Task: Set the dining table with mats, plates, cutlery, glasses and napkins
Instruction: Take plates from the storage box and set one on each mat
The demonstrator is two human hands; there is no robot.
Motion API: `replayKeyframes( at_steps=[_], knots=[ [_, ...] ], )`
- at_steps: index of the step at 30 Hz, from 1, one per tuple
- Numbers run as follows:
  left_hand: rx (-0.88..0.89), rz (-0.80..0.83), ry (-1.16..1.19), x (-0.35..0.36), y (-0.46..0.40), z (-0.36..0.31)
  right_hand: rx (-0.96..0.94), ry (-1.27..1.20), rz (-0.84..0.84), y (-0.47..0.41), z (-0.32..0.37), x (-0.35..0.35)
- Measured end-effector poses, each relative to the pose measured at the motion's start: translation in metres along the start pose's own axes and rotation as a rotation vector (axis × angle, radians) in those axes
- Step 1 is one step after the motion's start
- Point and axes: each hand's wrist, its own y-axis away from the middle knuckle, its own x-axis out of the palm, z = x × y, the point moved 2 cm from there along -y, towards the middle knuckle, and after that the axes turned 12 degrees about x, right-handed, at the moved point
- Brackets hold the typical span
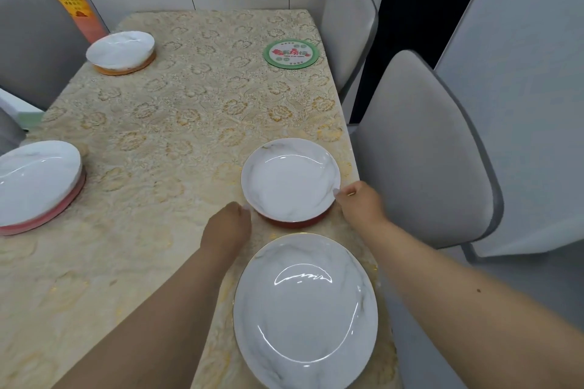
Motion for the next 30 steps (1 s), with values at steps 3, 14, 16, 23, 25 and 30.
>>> replayKeyframes(
  at_steps=[3, 14, 16, 23, 25, 30],
  knots=[
    [0.017, 0.05, -0.012, 0.003, 0.026, -0.001, 0.012, -0.025, 0.014, 0.015, -0.013, 0.0],
    [-0.174, 0.275, 0.145, 0.001, 0.113, 0.003, 0.022, 0.274, 0.115, 0.088, -0.061, -0.004],
    [-0.207, 0.28, 0.273, 0.005, 0.127, 0.008, 0.03, 0.242, 0.1, 0.101, -0.074, -0.003],
    [-0.138, 0.163, 0.345, -0.012, 0.142, 0.0, 0.006, 0.144, 0.083, 0.114, -0.079, -0.01],
    [-0.129, 0.131, 0.365, -0.033, 0.136, -0.014, -0.005, 0.087, 0.076, 0.113, -0.063, -0.019],
    [-0.116, 0.025, 0.482, -0.078, 0.116, -0.058, -0.127, 0.054, 0.046, 0.101, -0.002, -0.055]
  ],
)
